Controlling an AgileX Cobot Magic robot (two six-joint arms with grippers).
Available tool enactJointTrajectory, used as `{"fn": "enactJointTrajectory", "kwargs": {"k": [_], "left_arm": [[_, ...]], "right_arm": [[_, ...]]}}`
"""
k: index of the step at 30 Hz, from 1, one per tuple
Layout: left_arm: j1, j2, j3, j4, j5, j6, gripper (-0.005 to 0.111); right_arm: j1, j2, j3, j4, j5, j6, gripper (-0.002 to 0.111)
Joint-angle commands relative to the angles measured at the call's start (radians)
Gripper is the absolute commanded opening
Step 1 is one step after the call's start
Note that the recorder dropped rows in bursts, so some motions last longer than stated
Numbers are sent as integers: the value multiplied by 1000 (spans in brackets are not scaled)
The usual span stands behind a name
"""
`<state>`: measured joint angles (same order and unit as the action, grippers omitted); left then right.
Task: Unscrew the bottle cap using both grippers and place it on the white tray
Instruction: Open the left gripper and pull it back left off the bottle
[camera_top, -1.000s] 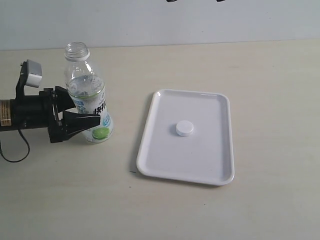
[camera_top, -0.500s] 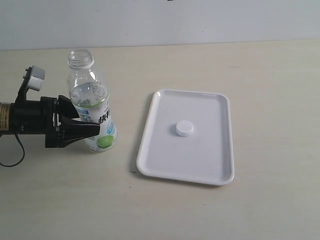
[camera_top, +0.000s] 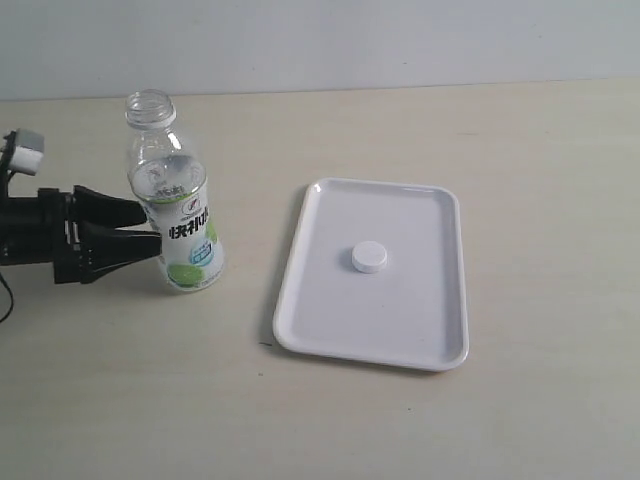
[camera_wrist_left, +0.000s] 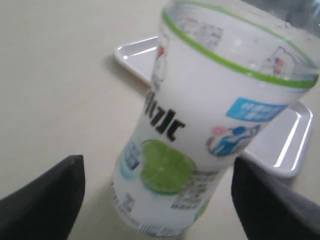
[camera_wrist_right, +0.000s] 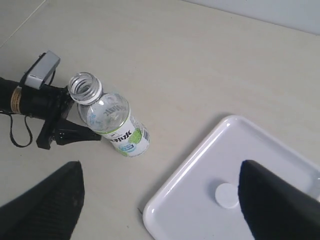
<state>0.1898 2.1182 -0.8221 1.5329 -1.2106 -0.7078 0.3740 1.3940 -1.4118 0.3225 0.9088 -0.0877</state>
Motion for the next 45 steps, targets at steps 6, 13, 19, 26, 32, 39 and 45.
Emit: {"fn": "enactJointTrajectory", "kwargs": {"k": [6, 13, 19, 26, 32, 39, 45], "left_arm": [[148, -21, -3, 111, -10, -166, 77], [148, -155, -3, -90, -10, -616, 77], [148, -193, -3, -107, -10, -841, 77], [148, -193, -3, -115, -10, -847, 77], [148, -193, -3, -109, -10, -985, 77], [148, -197, -3, -137, -10, -1025, 77], [148, -198, -3, -141, -10, -1026, 77]], "right_arm": [[-1, -9, -1, -9, -28, -16, 80], [-1, -9, -1, -11, -23, -22, 80], [-1, -9, -1, -58, -23, -16, 61], [-1, -28, -1, -108, -14, -14, 5], [-1, -158, 6, -198, -21, 14, 0], [-1, -429, 257, -444, -96, 197, 0], [-1, -699, 516, -569, -140, 299, 0]]}}
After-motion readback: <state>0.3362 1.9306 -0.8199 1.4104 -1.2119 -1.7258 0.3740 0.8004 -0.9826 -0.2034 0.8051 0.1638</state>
